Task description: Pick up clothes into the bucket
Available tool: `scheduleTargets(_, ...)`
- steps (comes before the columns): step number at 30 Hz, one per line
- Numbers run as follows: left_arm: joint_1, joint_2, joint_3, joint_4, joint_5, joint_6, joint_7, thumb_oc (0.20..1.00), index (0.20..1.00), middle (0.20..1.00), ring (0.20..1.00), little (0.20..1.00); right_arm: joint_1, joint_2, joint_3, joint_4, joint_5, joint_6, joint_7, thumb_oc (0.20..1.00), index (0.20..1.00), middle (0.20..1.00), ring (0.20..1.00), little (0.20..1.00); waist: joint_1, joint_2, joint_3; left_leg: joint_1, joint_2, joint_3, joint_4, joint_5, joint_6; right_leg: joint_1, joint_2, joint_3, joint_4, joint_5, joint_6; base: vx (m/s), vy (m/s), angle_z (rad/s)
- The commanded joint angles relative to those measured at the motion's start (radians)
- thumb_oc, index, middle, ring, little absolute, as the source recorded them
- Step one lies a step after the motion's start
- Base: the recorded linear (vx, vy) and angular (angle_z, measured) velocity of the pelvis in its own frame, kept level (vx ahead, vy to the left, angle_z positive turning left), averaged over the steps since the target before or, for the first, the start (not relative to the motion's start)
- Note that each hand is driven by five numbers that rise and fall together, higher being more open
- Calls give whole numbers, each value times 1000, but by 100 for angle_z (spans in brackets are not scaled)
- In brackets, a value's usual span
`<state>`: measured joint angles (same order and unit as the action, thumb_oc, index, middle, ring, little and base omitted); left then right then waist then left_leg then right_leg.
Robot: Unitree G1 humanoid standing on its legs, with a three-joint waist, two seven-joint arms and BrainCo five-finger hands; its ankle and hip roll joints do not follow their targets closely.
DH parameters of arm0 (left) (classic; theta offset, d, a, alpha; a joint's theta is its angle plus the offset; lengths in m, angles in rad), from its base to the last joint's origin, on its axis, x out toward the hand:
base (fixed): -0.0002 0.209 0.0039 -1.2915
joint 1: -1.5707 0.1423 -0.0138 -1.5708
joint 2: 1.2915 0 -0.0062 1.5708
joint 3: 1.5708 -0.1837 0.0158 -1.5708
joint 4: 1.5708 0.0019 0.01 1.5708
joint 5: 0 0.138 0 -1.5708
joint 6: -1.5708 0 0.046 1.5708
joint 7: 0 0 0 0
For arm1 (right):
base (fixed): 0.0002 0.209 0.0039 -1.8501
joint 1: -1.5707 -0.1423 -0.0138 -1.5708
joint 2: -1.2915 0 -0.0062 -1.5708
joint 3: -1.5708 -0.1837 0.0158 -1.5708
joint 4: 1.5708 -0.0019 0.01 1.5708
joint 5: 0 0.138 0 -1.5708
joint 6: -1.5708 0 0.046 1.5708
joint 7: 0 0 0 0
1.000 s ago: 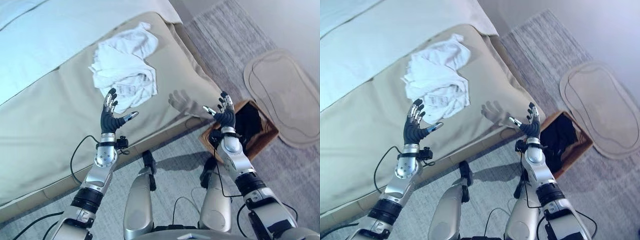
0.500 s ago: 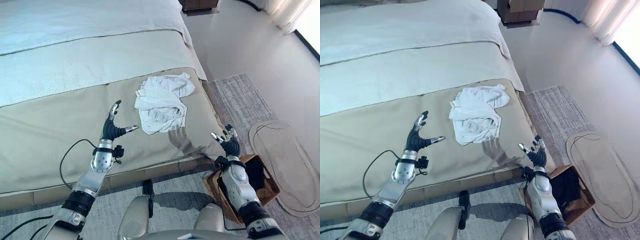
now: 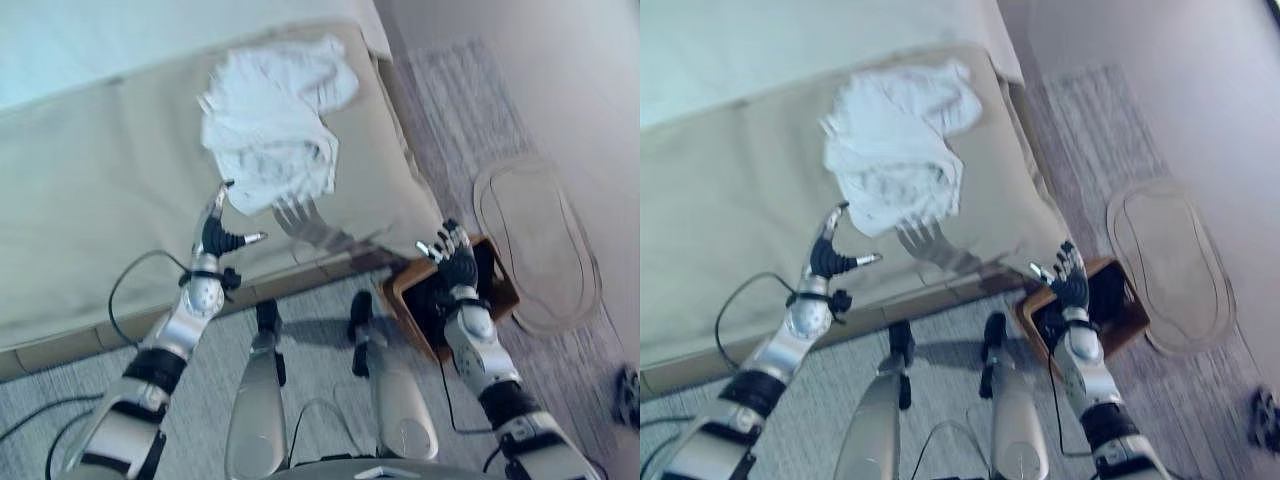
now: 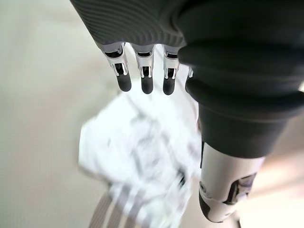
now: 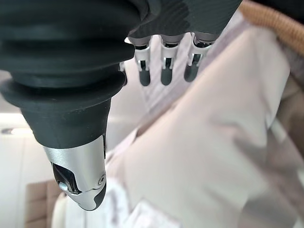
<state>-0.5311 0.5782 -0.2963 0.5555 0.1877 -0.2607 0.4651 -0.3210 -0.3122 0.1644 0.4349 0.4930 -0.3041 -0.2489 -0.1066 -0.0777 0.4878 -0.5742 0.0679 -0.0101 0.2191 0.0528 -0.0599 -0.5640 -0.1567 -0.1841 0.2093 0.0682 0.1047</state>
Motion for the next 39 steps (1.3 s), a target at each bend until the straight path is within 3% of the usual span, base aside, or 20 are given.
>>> scheduleTargets(1,-85,82,5,58,116,39,111,1000,1000,1000,1000,1000,4,-33,-9,-103,-2,-78,-31,1000,1000,1000,1000,1000,-9,-33,-31,-54,-5,32,179,-117,15,-24,-87,20,46,41,75,-41,70,-8)
scheduleTargets(7,-203,154,-17,176,194,108,188,1000,1000,1000,1000,1000,-12,-47,-9,-105,-6,-95,-41,1000,1000,1000,1000,1000,-34,-37,-24,-161,0,38,215,-126,14,-117,-93,27,65,48,76,-15,44,0)
scheduleTargets(8,-253,175,-42,248,230,147,216,1000,1000,1000,1000,1000,-19,-49,2,-107,-9,-98,-43,1000,1000,1000,1000,1000,-45,-43,-25,-188,1,44,220,-124,14,-139,-92,30,58,56,78,2,40,0)
scheduleTargets(14,-323,206,-77,313,310,212,267,1000,1000,1000,1000,1000,-15,-61,6,-101,-14,-116,-47,1000,1000,1000,1000,1000,-64,-45,-31,-221,-3,48,230,-138,22,-181,-88,44,57,60,82,25,36,-2)
scheduleTargets(27,-362,148,-137,282,266,129,228,1000,1000,1000,1000,1000,-50,-71,0,-116,-17,-130,-44,1000,1000,1000,1000,1000,-89,-38,-36,-247,-18,72,244,-158,35,-218,-91,73,55,65,84,9,41,-5)
scheduleTargets(36,-401,134,-168,272,315,141,299,1000,1000,1000,1000,1000,-35,-68,26,-127,-36,-144,-48,1000,1000,1000,1000,1000,-98,-34,-29,-263,-19,83,259,-164,39,-236,-94,77,64,64,86,10,7,-2)
scheduleTargets(37,-400,134,-168,272,315,141,298,1000,1000,1000,1000,1000,-34,-67,27,-126,-36,-143,-48,1000,1000,1000,1000,1000,-93,-28,-34,-251,-13,74,261,-196,32,-228,-85,82,72,38,95,82,-9,-2)
scheduleTargets(39,-392,129,-169,263,332,145,312,1000,1000,1000,1000,1000,-28,-65,29,-128,-41,-146,-52,1000,1000,1000,1000,1000,-98,-33,-29,-262,-19,86,256,-163,39,-235,-94,77,61,65,86,1,-10,-6)
